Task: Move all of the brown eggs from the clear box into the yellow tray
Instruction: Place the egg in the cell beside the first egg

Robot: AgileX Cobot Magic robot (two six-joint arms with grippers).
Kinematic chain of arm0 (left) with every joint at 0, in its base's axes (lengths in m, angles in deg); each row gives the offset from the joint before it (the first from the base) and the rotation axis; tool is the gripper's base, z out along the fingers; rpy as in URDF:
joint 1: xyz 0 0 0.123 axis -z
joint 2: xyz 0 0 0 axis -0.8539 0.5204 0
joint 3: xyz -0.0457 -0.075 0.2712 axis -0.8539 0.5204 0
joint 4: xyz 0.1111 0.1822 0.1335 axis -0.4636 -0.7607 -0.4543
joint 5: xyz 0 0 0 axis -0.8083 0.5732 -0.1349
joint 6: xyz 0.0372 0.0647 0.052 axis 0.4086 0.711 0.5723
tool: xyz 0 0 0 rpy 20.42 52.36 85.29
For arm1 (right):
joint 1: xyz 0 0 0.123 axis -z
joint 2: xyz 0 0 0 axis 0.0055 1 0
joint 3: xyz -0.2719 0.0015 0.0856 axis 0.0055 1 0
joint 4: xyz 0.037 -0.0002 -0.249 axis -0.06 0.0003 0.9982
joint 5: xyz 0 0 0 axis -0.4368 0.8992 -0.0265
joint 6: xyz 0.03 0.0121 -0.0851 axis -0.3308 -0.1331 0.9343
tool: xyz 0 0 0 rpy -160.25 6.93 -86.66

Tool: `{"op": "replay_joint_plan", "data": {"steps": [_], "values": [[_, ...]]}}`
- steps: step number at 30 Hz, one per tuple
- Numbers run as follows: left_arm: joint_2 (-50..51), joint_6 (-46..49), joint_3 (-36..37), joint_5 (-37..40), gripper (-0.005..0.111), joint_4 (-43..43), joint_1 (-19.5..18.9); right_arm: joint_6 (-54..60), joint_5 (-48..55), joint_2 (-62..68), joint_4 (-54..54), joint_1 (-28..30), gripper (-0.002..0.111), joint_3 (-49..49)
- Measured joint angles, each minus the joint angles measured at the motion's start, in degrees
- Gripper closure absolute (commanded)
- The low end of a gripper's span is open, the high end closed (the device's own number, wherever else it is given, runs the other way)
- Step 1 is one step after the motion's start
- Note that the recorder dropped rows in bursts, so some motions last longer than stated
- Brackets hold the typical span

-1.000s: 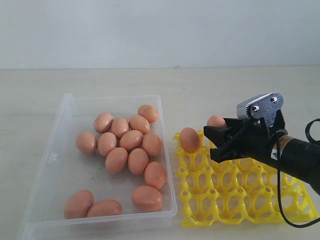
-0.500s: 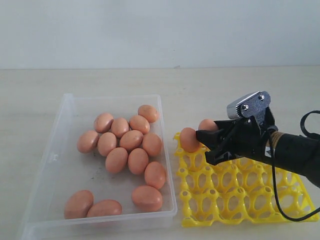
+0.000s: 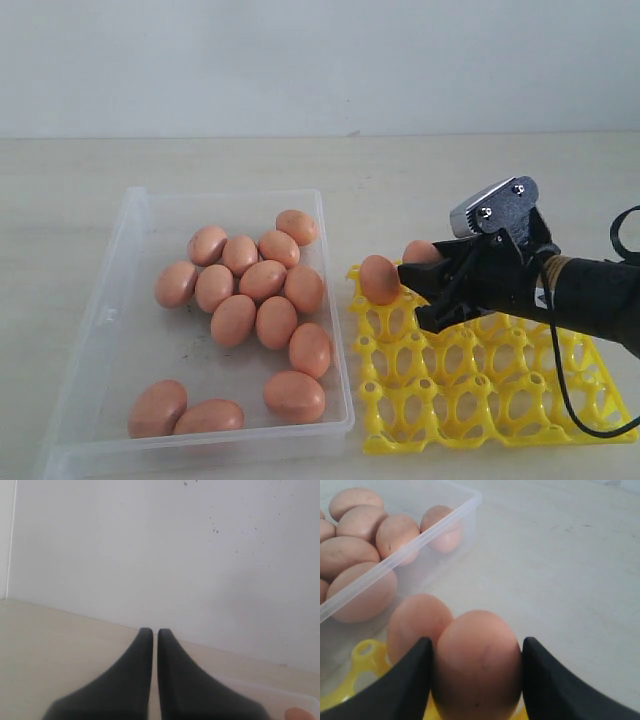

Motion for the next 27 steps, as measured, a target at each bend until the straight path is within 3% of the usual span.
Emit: {"op": "replay_joint_plan", "data": {"steps": [16, 19, 24, 27], "values": [[0.0, 0.0, 0.0, 0.0, 0.103, 0.0, 0.0, -0.51, 4.3, -0.63, 0.77, 0.0, 0.108, 0.0], [0.0, 0.0, 0.0, 0.0, 0.103, 0.0, 0.0, -0.65, 4.43, -0.63, 0.77, 0.0, 0.097, -0.05], [0.0, 0.0, 0.0, 0.0, 0.103, 0.0, 0.0, -0.74, 4.52, -0.63, 0.77, 0.0, 0.059, -0.05], [0.0, 0.0, 0.0, 0.0, 0.103, 0.0, 0.0, -0.78, 4.65, -0.63, 0.77, 0.0, 0.054, -0.05]]}}
